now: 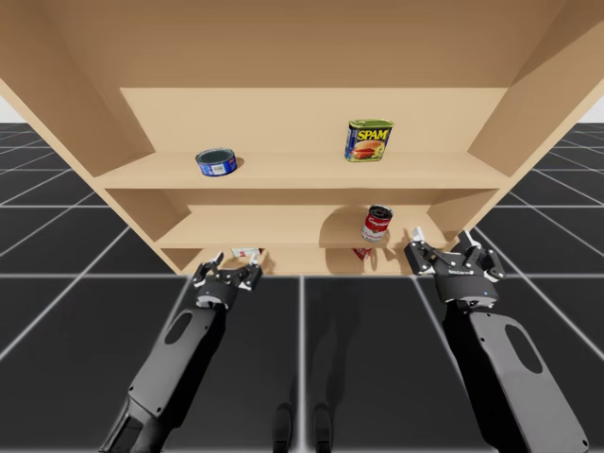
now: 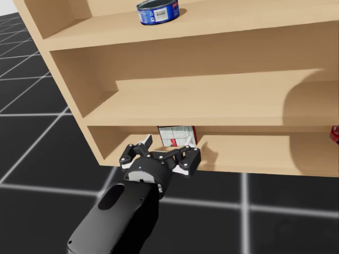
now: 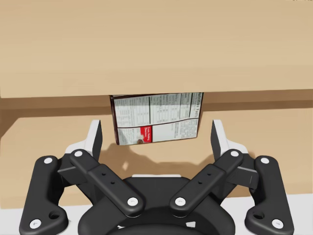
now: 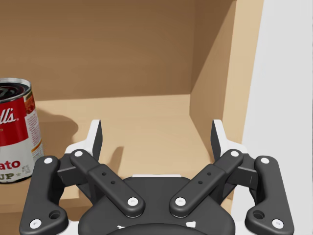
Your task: Find the pudding box on the shelf and bring it to me.
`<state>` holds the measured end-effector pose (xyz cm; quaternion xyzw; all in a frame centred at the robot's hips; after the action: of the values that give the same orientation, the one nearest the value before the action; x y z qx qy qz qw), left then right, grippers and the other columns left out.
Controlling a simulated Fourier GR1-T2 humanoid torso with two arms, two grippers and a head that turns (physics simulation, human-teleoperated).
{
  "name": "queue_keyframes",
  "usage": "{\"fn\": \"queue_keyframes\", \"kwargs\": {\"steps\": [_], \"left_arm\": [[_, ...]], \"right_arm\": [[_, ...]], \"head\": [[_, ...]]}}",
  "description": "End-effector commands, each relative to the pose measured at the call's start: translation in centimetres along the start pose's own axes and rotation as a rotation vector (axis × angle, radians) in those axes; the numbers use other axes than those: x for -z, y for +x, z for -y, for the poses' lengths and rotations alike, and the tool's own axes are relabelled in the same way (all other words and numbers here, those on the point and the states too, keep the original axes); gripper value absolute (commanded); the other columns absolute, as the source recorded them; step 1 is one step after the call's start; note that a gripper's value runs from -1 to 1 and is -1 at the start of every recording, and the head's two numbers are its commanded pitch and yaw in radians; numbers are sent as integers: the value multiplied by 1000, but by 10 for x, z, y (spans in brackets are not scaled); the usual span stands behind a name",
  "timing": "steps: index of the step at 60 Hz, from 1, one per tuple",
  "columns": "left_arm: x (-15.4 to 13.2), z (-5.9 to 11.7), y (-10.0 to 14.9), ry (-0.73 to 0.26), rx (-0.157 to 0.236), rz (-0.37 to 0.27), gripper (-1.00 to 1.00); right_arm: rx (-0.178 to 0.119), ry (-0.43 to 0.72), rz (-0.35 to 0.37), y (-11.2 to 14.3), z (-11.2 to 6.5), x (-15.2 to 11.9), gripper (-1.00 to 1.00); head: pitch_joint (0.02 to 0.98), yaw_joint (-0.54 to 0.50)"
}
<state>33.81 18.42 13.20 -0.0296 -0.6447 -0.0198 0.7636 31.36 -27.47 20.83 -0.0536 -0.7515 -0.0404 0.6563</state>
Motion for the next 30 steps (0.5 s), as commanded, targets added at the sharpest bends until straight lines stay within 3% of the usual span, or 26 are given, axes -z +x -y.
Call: {"fn": "queue_keyframes", "kwargs": {"steps": [1, 30], "left_arm": [[15, 3, -2, 6, -14, -21, -1000], [42, 6, -3, 41, -35, -36, -1000]], "right_arm": [[0, -4, 0, 0, 2, 0, -1000], [4, -12, -3, -1, 4, 1, -1000]], "head": [[694, 281], [697, 280]]}}
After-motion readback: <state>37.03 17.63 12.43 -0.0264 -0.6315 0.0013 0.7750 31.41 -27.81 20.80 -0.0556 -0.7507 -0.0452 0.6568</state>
